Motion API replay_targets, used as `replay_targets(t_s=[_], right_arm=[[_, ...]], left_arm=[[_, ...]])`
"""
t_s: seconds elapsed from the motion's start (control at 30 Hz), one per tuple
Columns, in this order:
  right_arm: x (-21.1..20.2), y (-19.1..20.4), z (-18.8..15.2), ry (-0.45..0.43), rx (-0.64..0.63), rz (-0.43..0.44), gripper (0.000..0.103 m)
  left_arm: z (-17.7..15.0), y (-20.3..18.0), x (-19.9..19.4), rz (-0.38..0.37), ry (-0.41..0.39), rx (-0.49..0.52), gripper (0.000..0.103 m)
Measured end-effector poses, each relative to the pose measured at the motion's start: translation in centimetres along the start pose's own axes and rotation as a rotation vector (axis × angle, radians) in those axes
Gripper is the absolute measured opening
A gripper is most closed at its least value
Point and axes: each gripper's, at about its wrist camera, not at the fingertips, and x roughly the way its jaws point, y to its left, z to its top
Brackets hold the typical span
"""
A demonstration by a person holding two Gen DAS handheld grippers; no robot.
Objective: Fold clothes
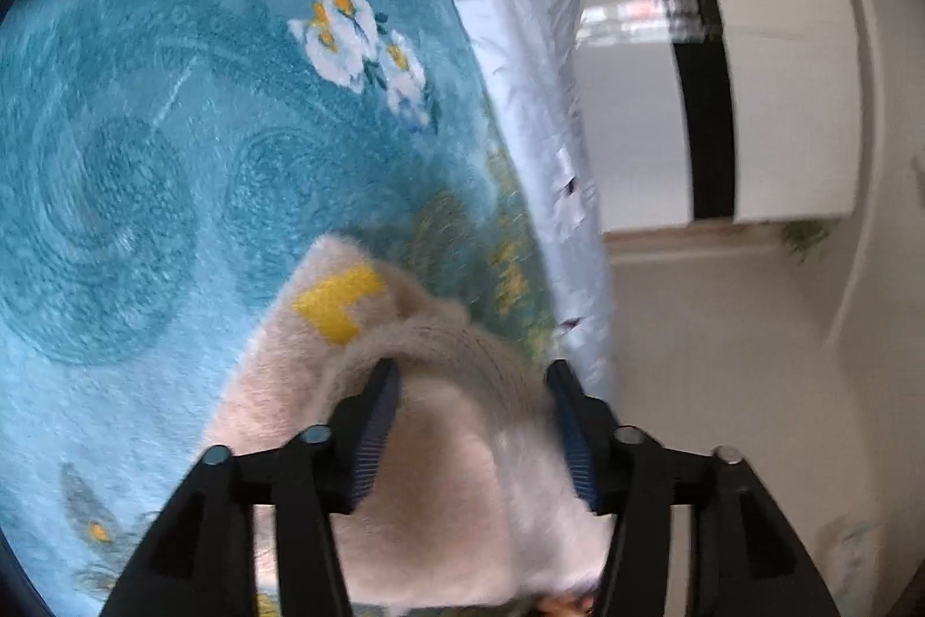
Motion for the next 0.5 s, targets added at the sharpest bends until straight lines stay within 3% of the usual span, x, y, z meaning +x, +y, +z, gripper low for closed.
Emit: replay_targets(t_s=[0.07, 0.1, 0.2, 0.3, 0.37, 0.5], right_arm=[[-0.5, 0.0, 0.2, -0.014, -0.01, -0.016, 0.045], [-0.9, 0.0, 0.3, -0.023, -0.012, -0.019, 0.049], [-1.7, 0.0, 0.4, -0.043, -0.023, -0.042, 0.056], [-2.1, -0.1, -0.2, -0.027, -0.064, -0.123, 0.058], [-2.3, -0.2, -0.6, -0.016, -0.092, -0.178, 0.067], [-2.7, -0.3, -1.4, 0.005, -0.147, -0.286, 0.072]], left_arm=[[0.1, 0.3, -0.5, -0.034, -0.031, -0.024, 0.067], [0.2, 0.4, -0.7, -0.018, -0.035, -0.02, 0.068], [0.2, 0.8, -0.9, 0.061, -0.036, 0.006, 0.069], [0.2, 1.2, -1.2, 0.14, -0.036, 0.031, 0.07], [0.1, 1.4, -1.2, 0.208, -0.032, 0.054, 0.072], [-0.3, 2.3, 0.1, 0.289, 0.041, 0.072, 0.073]])
